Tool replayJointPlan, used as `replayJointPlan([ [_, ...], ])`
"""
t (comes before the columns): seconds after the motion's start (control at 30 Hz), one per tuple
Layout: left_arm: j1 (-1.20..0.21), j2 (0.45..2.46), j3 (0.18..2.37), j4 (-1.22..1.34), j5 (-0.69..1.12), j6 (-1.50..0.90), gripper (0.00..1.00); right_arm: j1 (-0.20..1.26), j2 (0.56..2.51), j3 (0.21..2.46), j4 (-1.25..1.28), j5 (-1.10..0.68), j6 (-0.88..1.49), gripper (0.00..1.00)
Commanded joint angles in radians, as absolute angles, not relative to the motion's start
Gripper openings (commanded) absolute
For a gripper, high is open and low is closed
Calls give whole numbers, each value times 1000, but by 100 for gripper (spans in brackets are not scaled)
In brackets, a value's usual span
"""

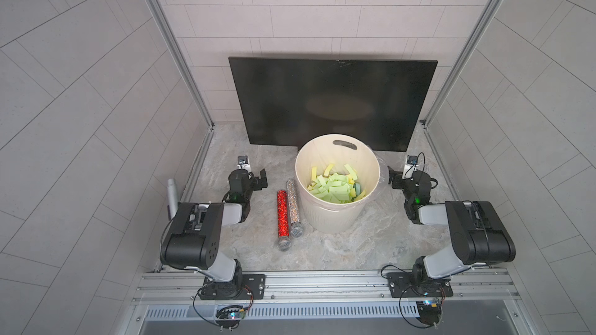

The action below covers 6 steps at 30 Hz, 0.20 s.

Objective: Remove the sticky note from the monitor
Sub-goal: Reset both arms

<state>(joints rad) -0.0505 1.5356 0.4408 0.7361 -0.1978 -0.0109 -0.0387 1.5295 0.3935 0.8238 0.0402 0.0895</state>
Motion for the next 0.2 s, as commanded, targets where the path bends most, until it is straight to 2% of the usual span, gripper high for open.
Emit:
replayJointPlan([
  [0.0, -50, 1545, 457, 726, -186, -16, 100, -37, 1525, 401, 812, 32, 96, 100],
  [0.17, -51, 1534, 447, 736, -185, -17, 100, -36, 1523, 399, 817, 32, 94, 100],
])
